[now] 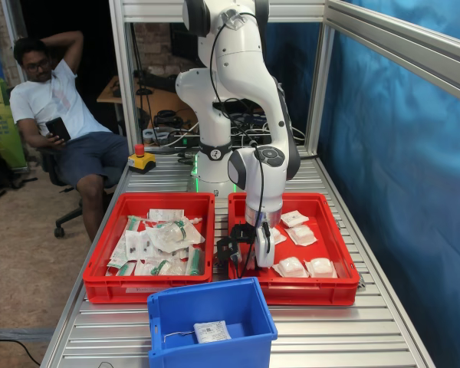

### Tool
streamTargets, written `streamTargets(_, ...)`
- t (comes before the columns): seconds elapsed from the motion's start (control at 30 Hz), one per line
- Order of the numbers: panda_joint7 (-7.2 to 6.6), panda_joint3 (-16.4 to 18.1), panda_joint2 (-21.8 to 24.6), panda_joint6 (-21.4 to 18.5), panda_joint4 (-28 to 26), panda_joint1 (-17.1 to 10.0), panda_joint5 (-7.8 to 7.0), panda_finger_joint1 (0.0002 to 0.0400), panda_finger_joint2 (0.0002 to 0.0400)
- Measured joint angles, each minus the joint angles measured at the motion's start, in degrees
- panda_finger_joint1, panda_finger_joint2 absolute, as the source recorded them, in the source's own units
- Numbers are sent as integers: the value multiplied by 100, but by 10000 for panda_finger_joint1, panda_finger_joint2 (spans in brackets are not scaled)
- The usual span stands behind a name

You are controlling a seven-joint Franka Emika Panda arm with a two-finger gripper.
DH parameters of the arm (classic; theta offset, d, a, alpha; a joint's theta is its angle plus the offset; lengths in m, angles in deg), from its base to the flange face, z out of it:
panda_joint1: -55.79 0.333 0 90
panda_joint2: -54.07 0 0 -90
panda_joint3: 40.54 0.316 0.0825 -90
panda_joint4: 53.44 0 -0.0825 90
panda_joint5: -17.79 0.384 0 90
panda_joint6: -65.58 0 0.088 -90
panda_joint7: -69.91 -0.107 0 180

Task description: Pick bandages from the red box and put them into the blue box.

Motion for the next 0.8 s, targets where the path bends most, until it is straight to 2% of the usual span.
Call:
streamTargets(0.17,0,0,7,-21,0,0,0,93,93)
streamTargets(0.4,0,-5,148,-284,1,5,0,93,93)
streamTargets(0.7,0,-19,635,-613,-4,7,0,93,93)
streamTargets(0.8,0,-29,862,-856,-27,8,0,93,93)
